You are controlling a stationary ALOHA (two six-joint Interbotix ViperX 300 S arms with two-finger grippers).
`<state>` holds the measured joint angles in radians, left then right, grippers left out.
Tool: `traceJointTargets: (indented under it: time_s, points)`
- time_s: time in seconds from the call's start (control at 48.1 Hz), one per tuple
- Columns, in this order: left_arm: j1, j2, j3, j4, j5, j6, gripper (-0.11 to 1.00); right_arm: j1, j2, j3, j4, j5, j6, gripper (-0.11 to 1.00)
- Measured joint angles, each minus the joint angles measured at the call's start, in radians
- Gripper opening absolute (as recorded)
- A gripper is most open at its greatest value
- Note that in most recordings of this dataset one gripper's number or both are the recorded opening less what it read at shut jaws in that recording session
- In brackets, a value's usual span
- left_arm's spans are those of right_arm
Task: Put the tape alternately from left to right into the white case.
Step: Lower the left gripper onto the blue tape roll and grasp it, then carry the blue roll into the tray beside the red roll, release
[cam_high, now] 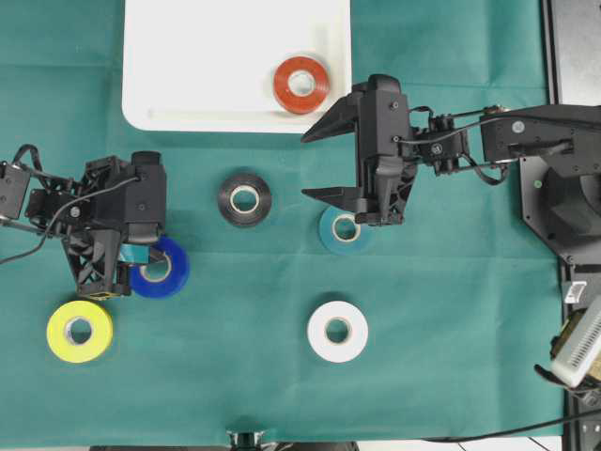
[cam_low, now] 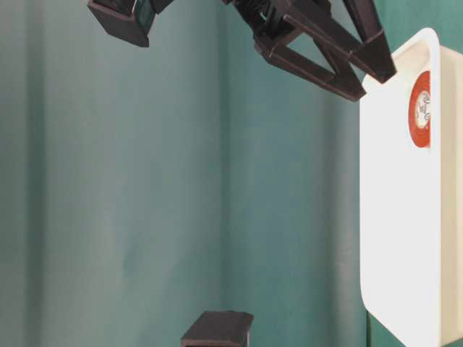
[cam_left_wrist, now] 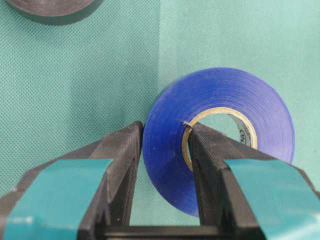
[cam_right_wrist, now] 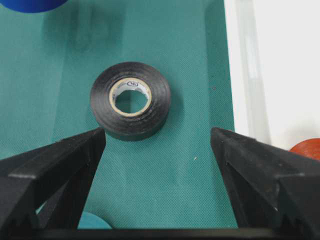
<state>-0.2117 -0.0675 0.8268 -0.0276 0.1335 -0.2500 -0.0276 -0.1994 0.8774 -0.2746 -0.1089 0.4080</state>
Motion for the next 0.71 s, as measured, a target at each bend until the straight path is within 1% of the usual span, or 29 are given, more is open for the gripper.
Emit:
traceJointTargets:
  time_s: [0.146, 0.249, 0.333, 0.52, 0.707]
  points:
    - [0.011, -0.003, 0.0, 0.0, 0.003, 0.006, 0.28, 0.0, 0.0, 0.0, 0.002, 0.0, 0.0, 0.81]
    - [0.044, -0.014, -0.002, 0.0, 0.003, 0.003, 0.28, 0.0, 0.0, 0.002, 0.002, 0.0, 0.0, 0.81]
    - [0.075, -0.023, -0.002, 0.002, 0.003, 0.014, 0.28, 0.0, 0.0, 0.0, 0.002, 0.0, 0.0, 0.81]
    - [0.15, -0.041, -0.005, 0.003, 0.005, 0.063, 0.28, 0.0, 0.0, 0.0, 0.0, 0.0, 0.0, 0.81]
    - [0.213, -0.043, -0.034, 0.003, 0.003, 0.138, 0.28, 0.0, 0.0, 0.0, 0.002, 0.0, 0.0, 0.81]
